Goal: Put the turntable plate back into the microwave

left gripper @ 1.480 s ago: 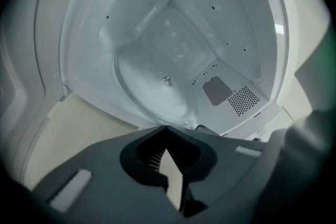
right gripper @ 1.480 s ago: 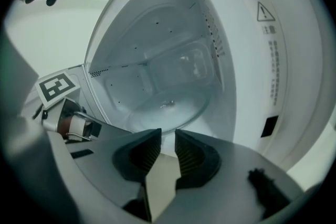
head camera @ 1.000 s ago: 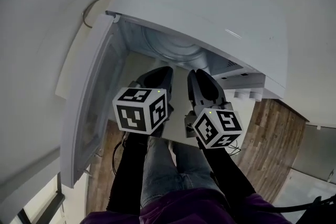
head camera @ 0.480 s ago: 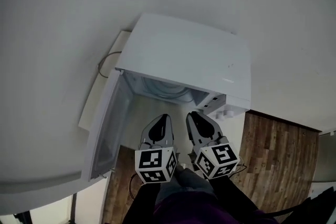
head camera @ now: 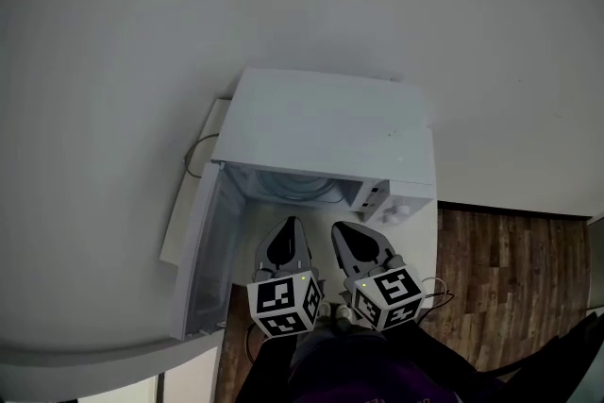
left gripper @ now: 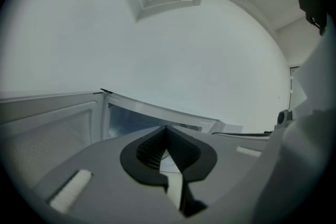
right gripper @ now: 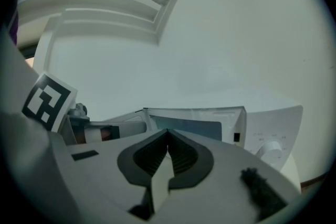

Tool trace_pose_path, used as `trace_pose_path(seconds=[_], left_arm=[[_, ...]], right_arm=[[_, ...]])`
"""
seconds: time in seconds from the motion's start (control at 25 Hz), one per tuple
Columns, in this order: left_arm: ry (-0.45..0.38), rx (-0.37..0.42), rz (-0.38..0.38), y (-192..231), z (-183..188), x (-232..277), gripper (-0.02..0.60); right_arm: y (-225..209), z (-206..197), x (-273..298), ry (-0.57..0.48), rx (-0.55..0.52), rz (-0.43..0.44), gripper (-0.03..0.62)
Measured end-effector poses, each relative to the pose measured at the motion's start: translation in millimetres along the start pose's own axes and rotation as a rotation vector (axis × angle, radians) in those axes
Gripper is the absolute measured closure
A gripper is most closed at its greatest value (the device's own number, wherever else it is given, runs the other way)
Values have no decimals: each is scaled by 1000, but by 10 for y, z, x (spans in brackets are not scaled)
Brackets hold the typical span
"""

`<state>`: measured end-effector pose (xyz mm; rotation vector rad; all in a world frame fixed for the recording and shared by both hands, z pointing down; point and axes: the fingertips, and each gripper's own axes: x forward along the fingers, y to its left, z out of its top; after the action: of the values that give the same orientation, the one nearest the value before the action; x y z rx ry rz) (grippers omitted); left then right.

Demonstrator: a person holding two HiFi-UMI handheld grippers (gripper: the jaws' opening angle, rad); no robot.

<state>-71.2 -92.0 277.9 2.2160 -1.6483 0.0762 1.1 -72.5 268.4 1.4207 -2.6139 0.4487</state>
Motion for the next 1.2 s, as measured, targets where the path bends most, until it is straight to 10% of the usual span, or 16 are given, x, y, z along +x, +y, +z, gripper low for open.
trace_pose_path(seconds=[1.2], left_arm=[[22,42,-7,0,-29,48,574]], right_arm=[[-24,9,101,10,4,41,585]])
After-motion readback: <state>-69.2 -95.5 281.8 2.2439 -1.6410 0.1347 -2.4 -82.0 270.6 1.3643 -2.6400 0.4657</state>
